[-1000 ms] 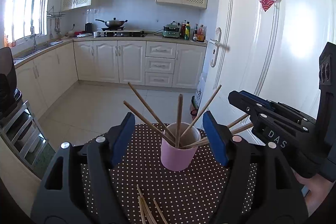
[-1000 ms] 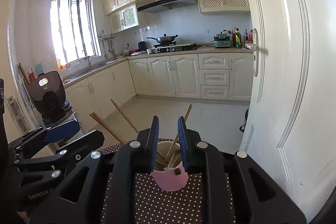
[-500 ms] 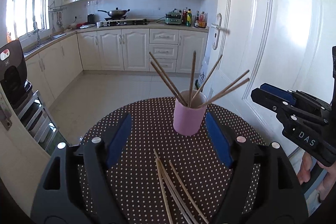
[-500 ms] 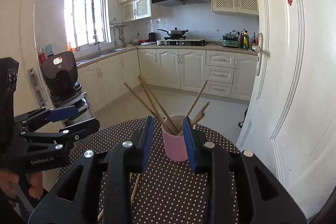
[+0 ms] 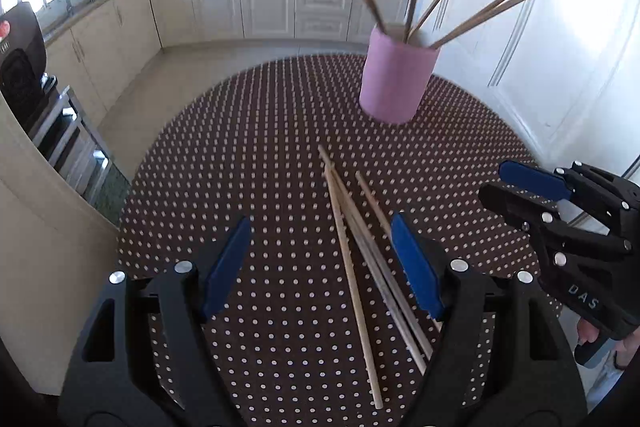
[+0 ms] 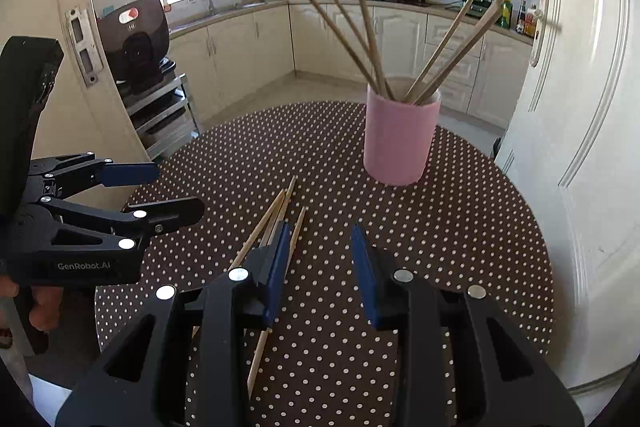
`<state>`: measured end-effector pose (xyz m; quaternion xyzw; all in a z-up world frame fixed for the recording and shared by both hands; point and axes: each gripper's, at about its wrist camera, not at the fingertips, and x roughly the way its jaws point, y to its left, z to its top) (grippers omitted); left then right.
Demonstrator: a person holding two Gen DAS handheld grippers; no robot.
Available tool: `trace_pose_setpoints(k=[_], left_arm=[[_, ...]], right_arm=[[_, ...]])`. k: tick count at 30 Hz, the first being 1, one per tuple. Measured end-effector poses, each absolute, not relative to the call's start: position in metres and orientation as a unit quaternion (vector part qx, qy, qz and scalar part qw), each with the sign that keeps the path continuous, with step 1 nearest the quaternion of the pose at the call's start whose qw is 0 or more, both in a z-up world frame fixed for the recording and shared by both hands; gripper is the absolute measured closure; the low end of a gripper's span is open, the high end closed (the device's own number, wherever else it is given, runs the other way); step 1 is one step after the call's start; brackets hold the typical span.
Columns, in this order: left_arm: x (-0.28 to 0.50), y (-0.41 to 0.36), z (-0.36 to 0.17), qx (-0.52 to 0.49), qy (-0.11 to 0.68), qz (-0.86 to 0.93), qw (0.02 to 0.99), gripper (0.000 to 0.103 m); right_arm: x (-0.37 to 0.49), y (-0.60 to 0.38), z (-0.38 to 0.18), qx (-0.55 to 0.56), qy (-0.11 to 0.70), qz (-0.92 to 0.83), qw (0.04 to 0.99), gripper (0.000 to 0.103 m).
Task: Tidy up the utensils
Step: 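Move both open grippers back down to the remaining chopsticks, then close the left gripper on a chopstick while the right gripper grasps another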
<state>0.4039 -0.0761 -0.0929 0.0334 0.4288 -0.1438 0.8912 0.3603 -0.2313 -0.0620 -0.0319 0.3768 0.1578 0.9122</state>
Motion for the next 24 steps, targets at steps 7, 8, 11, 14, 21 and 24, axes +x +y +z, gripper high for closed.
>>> trace_pose_setpoints(k=[7,8,11,14,21,24], left_arm=[[0.424,-0.079,-0.133,0.024,0.475,-0.15,0.867,0.059],[0.426,-0.081,-0.137,0.022,0.479,-0.151,0.865,0.062],[0.433,-0.083,-0.149,0.02,0.49,-0.153,0.858,0.066],[0.438,-0.084,-0.158,0.016,0.497,-0.152,0.854,0.067],[0.452,-0.091,-0.165,0.029,0.499,-0.15,0.853,0.08],[0.458,-0.094,-0.165,0.034,0.497,-0.149,0.854,0.09]], right_arm=[[0.379,-0.224,-0.095,-0.025,0.423,0.163,0.891,0.073],[0.382,-0.223,-0.098,-0.023,0.427,0.164,0.889,0.073],[0.383,-0.223,-0.108,-0.016,0.435,0.166,0.885,0.073],[0.387,-0.222,-0.113,-0.011,0.442,0.169,0.881,0.073],[0.402,-0.215,-0.123,-0.009,0.456,0.175,0.873,0.073],[0.411,-0.21,-0.125,-0.006,0.467,0.178,0.866,0.073]])
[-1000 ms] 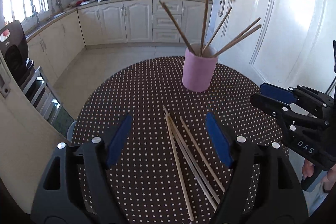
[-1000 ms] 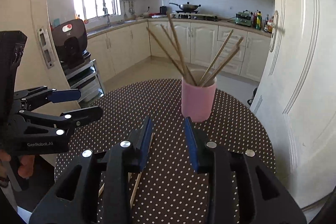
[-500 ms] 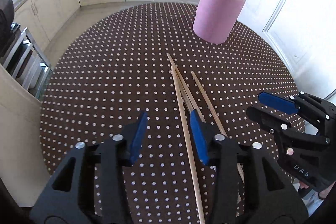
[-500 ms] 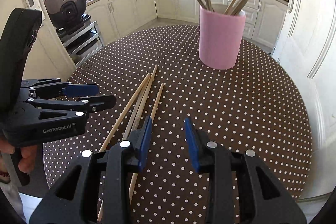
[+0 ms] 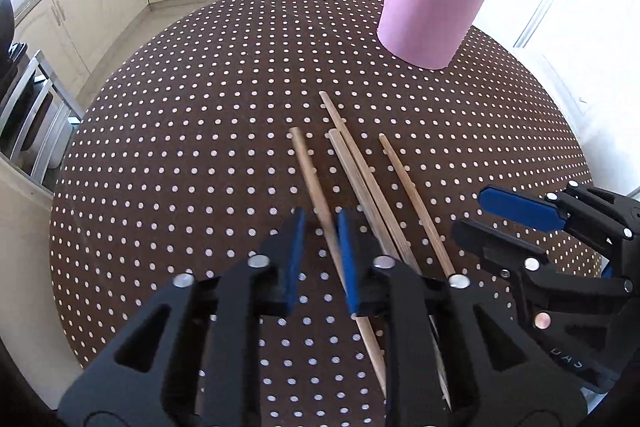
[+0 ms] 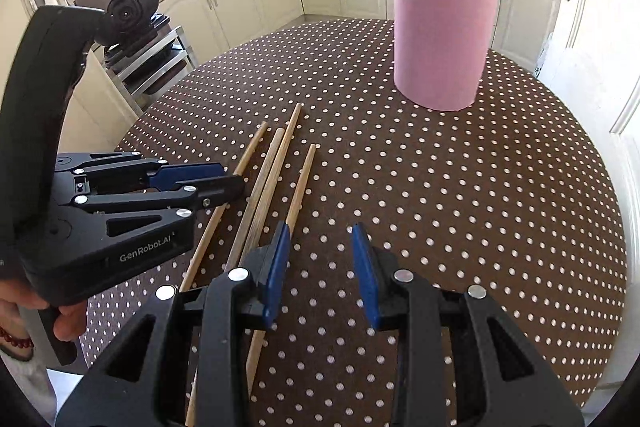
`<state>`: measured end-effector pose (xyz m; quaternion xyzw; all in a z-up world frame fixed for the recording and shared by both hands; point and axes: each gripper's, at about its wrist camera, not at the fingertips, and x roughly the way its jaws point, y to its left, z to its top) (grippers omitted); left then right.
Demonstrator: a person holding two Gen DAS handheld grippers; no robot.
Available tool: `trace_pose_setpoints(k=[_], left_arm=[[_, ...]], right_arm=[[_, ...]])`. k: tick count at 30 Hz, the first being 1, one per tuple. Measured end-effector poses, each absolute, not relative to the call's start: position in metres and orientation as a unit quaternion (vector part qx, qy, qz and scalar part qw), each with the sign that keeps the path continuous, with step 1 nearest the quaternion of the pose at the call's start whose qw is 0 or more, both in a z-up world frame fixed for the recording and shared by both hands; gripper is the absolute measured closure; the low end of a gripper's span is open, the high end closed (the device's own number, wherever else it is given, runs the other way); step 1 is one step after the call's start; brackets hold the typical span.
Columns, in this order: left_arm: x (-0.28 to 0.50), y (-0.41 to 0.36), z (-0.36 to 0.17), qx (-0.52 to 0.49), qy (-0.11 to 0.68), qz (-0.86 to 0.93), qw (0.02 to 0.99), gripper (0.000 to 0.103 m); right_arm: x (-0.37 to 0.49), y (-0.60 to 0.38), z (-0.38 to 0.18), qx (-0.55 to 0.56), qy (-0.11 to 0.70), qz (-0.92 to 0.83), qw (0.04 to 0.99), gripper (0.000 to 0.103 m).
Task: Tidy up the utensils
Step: 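Close the left gripper on a chopstick while the right gripper grasps another, then lift the left gripper's chopstick over the pink cup while the right gripper carries its own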
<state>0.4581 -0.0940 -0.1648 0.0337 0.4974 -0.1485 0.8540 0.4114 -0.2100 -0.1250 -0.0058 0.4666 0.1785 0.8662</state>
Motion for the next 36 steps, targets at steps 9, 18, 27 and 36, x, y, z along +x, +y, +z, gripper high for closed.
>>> trace_pose_setpoints(k=[9,18,27,36], left_arm=[[0.465,-0.094,-0.159,0.025,0.495,-0.152,0.855,0.095],[0.458,-0.084,-0.16,0.021,0.493,-0.15,0.856,0.097],[0.44,-0.068,-0.127,0.015,0.473,-0.148,0.868,0.097],[0.402,-0.058,-0.071,0.016,0.426,-0.155,0.891,0.097]], right_arm=[[0.437,-0.189,-0.128,-0.016,0.496,0.182,0.849,0.073],[0.443,-0.178,-0.135,-0.035,0.487,0.167,0.857,0.096],[0.42,-0.195,-0.107,-0.008,0.454,0.183,0.872,0.099],[0.381,-0.211,-0.049,0.002,0.388,0.193,0.901,0.099]])
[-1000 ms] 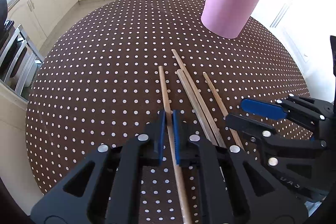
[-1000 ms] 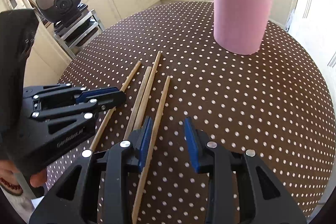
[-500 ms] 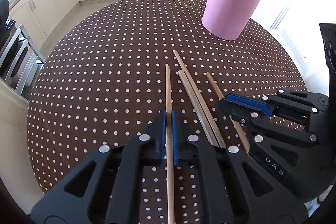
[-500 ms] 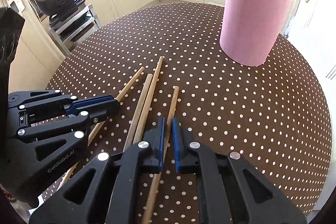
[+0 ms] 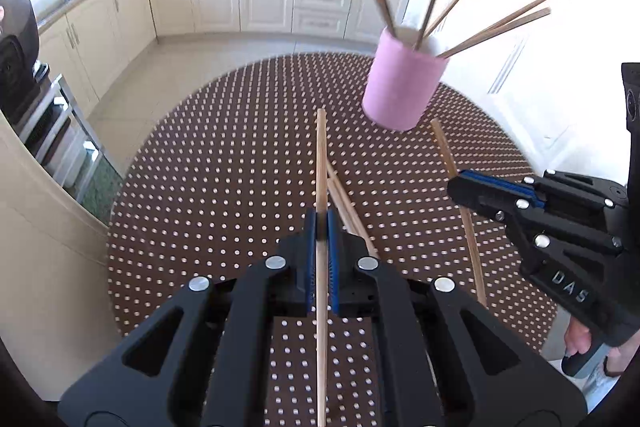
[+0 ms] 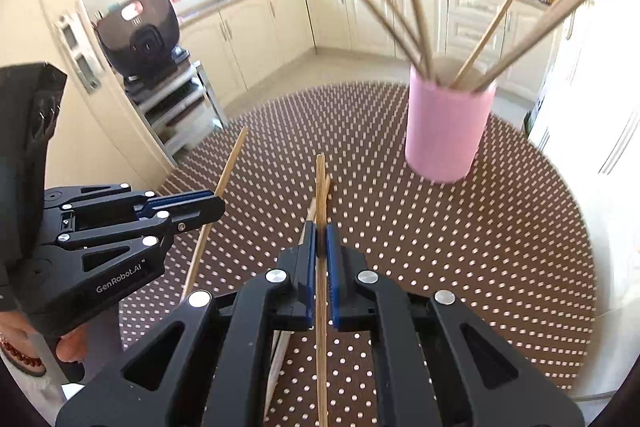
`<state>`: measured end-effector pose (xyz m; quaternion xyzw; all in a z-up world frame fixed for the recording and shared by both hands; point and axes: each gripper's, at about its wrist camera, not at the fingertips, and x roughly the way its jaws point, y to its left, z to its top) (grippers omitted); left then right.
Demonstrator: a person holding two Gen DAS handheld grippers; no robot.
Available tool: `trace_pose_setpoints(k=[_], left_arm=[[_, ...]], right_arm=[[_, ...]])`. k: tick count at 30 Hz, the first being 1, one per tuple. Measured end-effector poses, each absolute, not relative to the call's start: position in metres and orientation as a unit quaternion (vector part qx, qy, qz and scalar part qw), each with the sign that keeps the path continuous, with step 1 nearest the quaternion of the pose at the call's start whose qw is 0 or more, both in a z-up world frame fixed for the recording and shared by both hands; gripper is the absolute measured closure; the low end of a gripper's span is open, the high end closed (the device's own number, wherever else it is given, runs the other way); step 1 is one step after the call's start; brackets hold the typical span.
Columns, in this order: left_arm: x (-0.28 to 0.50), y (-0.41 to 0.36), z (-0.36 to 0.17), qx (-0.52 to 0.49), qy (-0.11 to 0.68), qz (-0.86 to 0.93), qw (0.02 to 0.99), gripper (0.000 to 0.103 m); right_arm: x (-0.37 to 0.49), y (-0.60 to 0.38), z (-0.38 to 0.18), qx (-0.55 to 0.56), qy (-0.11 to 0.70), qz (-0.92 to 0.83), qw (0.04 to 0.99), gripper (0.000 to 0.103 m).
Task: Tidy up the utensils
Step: 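Lift the left gripper's chopstick over the pink cup while the right gripper carries its own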
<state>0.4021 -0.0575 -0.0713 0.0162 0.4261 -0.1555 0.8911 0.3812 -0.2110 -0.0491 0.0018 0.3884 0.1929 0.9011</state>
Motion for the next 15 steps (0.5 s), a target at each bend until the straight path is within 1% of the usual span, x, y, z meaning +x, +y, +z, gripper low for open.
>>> trace_pose_setpoints(k=[7,15], left_arm=[[0.368,-0.06,-0.037,0.019,0.388,-0.162,0.907,0.097],[0.339,-0.064,-0.011,0.019,0.355,-0.164,0.92,0.097]], right_arm=[[0.352,-0.217,-0.019,-0.005,0.343,0.191,0.92,0.099],[0.33,-0.223,0.002,-0.011,0.304,0.189,0.934,0.099]])
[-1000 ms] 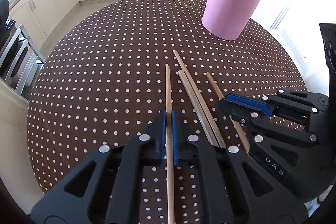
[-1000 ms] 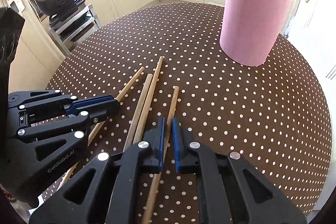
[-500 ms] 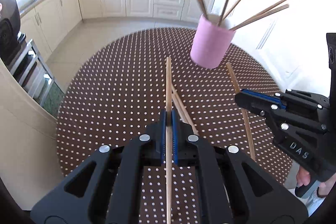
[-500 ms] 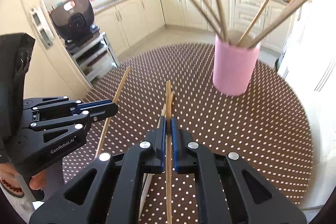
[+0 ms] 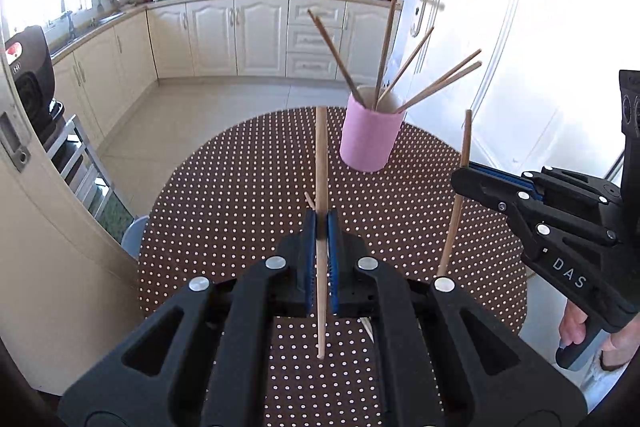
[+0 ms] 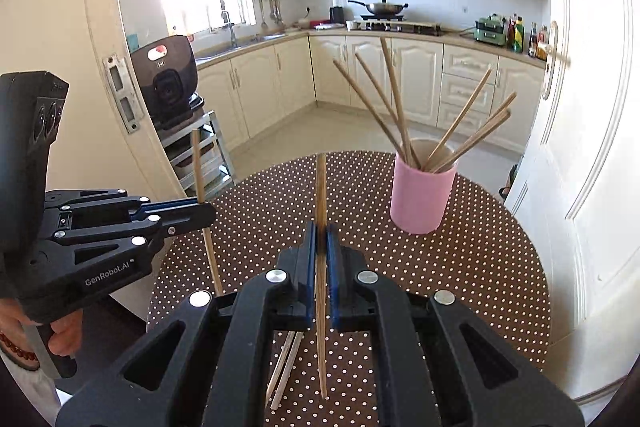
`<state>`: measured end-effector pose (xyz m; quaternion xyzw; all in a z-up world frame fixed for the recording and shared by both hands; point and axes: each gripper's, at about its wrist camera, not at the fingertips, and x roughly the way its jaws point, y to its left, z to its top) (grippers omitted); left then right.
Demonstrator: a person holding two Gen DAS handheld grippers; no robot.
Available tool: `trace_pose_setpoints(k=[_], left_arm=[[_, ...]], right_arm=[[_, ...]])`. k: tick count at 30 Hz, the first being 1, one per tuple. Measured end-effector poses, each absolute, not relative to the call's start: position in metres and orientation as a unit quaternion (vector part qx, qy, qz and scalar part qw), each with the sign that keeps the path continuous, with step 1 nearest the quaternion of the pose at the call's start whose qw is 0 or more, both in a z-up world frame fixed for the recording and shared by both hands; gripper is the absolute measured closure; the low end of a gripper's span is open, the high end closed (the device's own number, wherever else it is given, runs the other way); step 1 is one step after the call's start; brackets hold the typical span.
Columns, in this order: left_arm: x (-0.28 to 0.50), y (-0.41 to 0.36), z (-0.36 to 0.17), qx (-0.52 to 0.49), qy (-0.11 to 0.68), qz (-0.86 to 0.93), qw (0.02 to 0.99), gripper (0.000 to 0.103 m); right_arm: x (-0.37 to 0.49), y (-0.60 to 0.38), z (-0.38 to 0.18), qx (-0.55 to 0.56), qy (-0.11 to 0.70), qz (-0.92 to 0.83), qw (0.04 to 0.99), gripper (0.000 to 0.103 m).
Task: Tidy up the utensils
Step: 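Lift the left gripper's chopstick over the pink cup while the right gripper carries its own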
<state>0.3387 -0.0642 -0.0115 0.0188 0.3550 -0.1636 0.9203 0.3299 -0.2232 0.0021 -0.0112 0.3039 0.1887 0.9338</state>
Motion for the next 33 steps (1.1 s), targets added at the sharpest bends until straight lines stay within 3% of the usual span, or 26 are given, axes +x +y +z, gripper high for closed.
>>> trace_pose_setpoints(k=[17,33], left_arm=[[0.348,-0.073,0.02,-0.002,0.295,-0.187,0.937,0.097],[0.392,-0.126,0.066,0.003,0.179,-0.201,0.963,0.097]], right_arm=[[0.329,-0.276,0.039,0.022,0.208,0.153,0.966,0.099],[0.369,-0.33,0.055,0.058,0.124,0.085,0.987,0.099]])
